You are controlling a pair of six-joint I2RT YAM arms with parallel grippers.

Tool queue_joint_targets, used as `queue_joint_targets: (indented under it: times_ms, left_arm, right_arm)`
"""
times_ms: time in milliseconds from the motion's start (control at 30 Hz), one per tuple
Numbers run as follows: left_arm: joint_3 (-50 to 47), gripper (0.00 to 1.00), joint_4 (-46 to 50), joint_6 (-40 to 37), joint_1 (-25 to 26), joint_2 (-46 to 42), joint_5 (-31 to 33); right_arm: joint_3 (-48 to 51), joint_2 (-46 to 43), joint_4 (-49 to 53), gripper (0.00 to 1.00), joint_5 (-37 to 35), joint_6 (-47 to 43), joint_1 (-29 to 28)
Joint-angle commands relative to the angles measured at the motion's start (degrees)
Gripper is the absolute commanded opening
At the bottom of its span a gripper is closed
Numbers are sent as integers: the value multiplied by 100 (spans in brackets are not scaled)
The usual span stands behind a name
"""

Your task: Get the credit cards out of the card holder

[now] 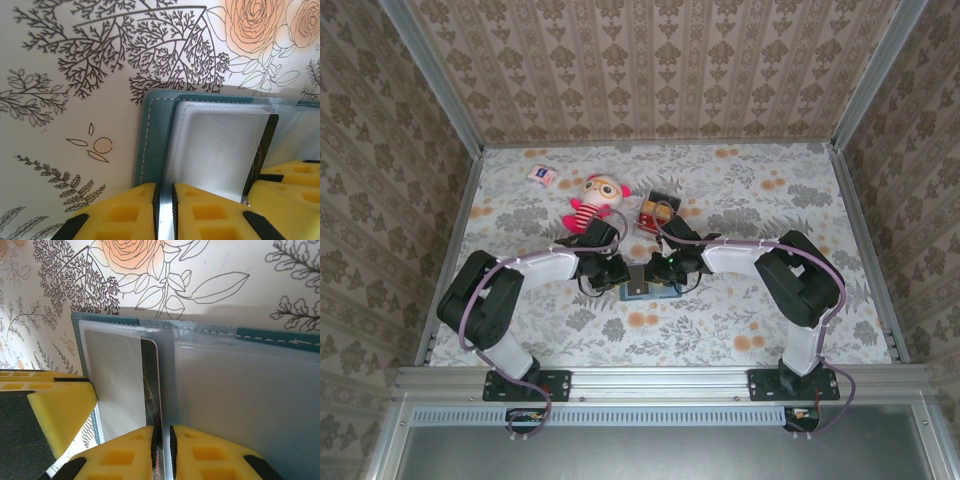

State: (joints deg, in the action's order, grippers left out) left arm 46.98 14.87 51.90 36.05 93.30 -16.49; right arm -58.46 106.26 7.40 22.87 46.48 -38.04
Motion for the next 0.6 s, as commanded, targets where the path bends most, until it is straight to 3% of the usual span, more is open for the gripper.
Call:
queue_joint_targets:
  times_ms: [0, 400, 567]
  left_arm:
    - [-45, 17, 76, 79, 68, 154, 58]
    - [-119, 14, 139, 46, 58, 82, 93]
    - [-117, 18, 259, 7, 26, -34, 199]
  right_arm:
    - [-84, 165, 0, 20, 173, -61, -63]
    - [-30, 0, 71, 1, 141, -139, -54]
    - [77, -273, 266, 0, 52, -200, 23]
